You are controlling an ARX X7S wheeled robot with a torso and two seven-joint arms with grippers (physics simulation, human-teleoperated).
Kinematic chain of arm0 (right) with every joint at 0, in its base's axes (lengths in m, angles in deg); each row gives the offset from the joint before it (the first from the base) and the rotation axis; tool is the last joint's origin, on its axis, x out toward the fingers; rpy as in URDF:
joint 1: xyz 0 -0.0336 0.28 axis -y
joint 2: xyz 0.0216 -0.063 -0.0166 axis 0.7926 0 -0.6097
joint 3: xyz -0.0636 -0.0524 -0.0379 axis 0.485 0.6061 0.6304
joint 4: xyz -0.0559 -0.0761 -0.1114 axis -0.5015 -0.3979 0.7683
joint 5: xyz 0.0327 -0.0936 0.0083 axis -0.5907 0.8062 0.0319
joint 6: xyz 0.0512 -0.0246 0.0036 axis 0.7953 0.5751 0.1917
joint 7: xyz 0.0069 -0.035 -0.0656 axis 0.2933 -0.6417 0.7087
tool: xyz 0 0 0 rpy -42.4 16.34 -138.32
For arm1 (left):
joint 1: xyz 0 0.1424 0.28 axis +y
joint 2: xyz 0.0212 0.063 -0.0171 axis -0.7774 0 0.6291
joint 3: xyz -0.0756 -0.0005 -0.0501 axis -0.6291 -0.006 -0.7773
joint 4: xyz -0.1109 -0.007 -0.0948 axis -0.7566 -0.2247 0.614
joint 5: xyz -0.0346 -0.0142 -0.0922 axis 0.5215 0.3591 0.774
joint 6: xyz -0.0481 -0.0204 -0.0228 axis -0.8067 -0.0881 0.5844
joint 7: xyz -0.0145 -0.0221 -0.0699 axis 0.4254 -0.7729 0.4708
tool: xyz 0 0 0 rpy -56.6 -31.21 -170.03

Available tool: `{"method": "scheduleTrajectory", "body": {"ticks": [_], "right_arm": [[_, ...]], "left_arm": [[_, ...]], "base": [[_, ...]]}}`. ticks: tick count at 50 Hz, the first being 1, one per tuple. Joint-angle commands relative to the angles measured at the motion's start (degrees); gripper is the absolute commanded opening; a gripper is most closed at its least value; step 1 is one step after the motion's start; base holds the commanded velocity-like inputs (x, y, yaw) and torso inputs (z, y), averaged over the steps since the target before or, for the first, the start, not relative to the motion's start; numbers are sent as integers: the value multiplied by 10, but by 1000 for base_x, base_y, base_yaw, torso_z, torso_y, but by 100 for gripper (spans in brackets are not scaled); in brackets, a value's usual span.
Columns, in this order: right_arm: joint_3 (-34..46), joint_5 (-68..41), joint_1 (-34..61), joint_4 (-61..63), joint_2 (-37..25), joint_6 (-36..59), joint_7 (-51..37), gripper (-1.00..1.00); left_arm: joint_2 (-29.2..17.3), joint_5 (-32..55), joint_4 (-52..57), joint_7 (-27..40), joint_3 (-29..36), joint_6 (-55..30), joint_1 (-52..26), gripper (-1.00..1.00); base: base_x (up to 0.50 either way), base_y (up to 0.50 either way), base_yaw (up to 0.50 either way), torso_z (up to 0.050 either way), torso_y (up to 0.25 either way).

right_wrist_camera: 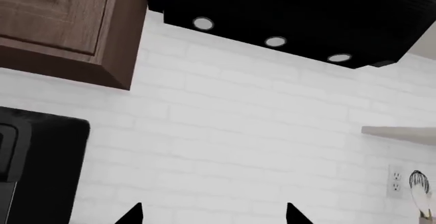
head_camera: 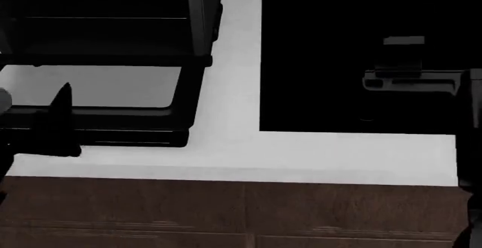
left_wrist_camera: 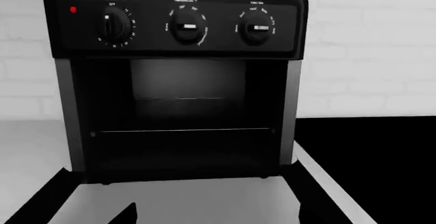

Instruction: Close the toaster oven door.

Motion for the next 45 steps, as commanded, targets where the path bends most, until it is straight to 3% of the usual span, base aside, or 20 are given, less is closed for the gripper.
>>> {"method": "scheduleTrajectory", "body": {"ticks": [1,13,45], "right_arm": [[-9,-34,183,2,-35,133,10,100],[6,-43,210,6,-45,148,15,100],[22,-54,206,2,-47,147,17,100]], "left_arm": [[-21,32,-17,5,-6,-106,-126,100],[-31,20,-34,-1,25,-98,-133,100],[-41,25,-25,-2,32,-93,-125,100]], "base": [[0,0,0,0,0],[0,21,0,0,0],[0,497,0,0,0]]}}
